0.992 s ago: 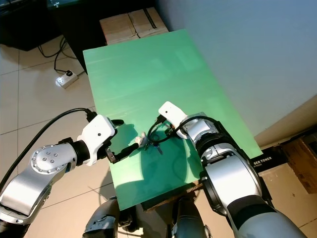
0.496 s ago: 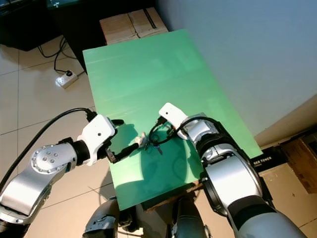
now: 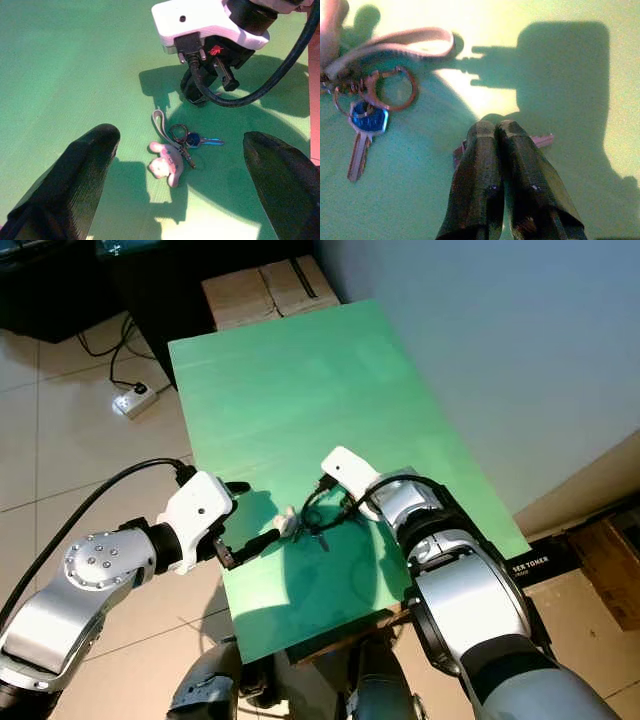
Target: Hang keys on a hook
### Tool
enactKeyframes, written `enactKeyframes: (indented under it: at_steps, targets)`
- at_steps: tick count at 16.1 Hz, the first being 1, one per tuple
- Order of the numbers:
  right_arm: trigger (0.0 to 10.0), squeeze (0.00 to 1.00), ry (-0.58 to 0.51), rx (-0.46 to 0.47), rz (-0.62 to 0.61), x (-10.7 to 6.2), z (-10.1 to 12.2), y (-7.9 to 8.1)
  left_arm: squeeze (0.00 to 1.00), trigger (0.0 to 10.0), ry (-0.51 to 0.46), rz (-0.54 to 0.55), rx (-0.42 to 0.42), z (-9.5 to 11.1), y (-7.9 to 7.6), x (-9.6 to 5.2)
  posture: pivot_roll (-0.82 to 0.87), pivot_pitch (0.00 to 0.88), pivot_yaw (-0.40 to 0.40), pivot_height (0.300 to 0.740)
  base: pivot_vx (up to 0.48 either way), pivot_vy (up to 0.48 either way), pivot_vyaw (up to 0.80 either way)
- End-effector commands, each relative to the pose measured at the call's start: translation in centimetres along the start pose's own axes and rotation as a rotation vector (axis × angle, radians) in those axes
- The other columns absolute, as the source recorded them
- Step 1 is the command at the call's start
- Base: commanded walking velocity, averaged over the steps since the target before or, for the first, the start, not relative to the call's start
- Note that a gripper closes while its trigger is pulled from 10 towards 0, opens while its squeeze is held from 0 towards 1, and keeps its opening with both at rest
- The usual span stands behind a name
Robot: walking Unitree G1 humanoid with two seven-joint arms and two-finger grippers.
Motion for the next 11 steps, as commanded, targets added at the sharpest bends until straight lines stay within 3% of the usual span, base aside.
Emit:
enactKeyframes:
  at_steps: [1, 7, 11]
  targets:
    - [0.0, 0.00, 0.047, 0.010, 0.010, 0.3, -1.4, 0.3, 0.00, 10.0, 0.006, -0.019, -0.006, -0.2, -0.5, 0.1, -0.06, 0.312, 0.047, 0.718, 0.000, 0.000, 0.00]
    - [0.0, 0.00, 0.039, 0.037, 0.011, 0.1, -1.5, -0.3, 0.00, 10.0, 0.006, -0.017, -0.004, -0.2, -0.5, 0.2, -0.06, 0.302, 0.050, 0.718, 0.000, 0.000, 0.00]
    - [0.0, 0.00, -0.036, 0.164, 0.026, -1.0, -0.8, -1.7, 0.00, 10.0, 0.000, 0.005, 0.002, 0.0, -0.2, 0.4, -0.07, 0.259, 0.045, 0.718, 0.000, 0.000, 0.00]
Point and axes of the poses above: a point about 5 cm out from each wrist's last joint towards the gripper, its own x axis pointing out of the wrist towards the gripper, its own z axis along the axis of the wrist's last joint, y = z × x, the point moved 4 cm from there along x, pointing out of the wrist towards the gripper, and after that the axes turned 15 degrees about x, right-handed, at the moved point
